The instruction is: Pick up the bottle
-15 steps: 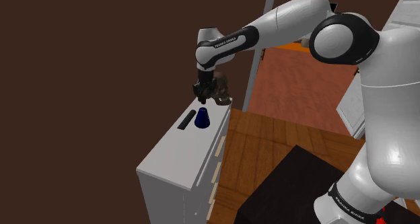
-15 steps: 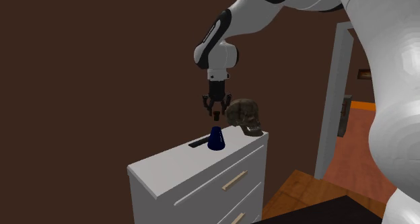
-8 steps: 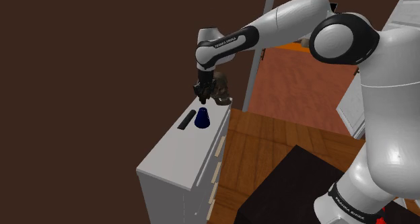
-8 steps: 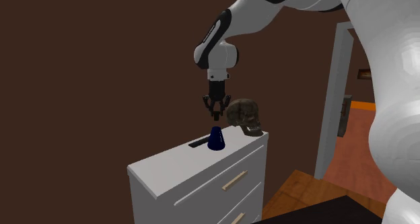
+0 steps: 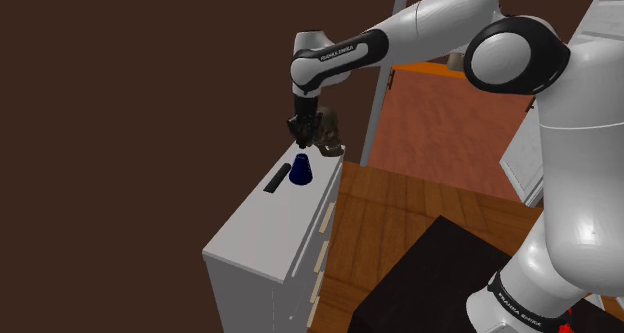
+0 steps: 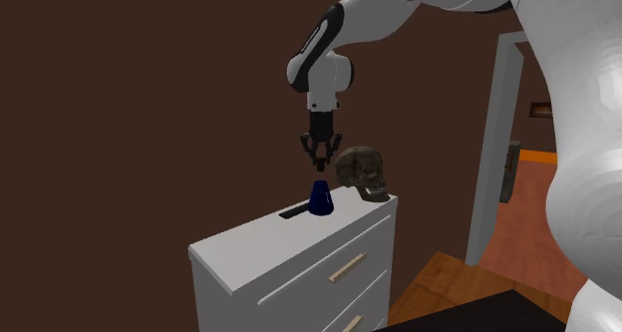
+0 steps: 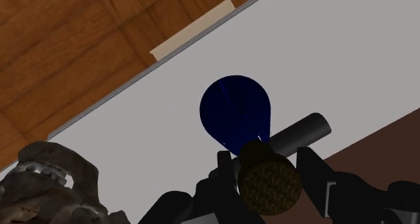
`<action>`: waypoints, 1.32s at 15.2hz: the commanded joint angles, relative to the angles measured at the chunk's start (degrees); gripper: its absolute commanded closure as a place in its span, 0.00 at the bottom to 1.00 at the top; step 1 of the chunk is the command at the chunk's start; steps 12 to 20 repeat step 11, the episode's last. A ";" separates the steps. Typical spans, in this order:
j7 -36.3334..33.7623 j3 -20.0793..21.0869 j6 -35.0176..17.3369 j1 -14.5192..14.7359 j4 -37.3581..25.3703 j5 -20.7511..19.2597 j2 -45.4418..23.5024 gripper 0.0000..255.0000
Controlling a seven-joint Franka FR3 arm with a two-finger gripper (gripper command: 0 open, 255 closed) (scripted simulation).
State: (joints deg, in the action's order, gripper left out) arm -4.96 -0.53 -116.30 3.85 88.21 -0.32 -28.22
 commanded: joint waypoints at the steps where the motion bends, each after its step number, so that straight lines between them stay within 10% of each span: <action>1: -0.04 0.00 1.16 0.03 -0.51 -0.01 0.67 1.00; 20: 0.00 0.00 6.66 0.03 -4.45 -0.01 2.24 1.00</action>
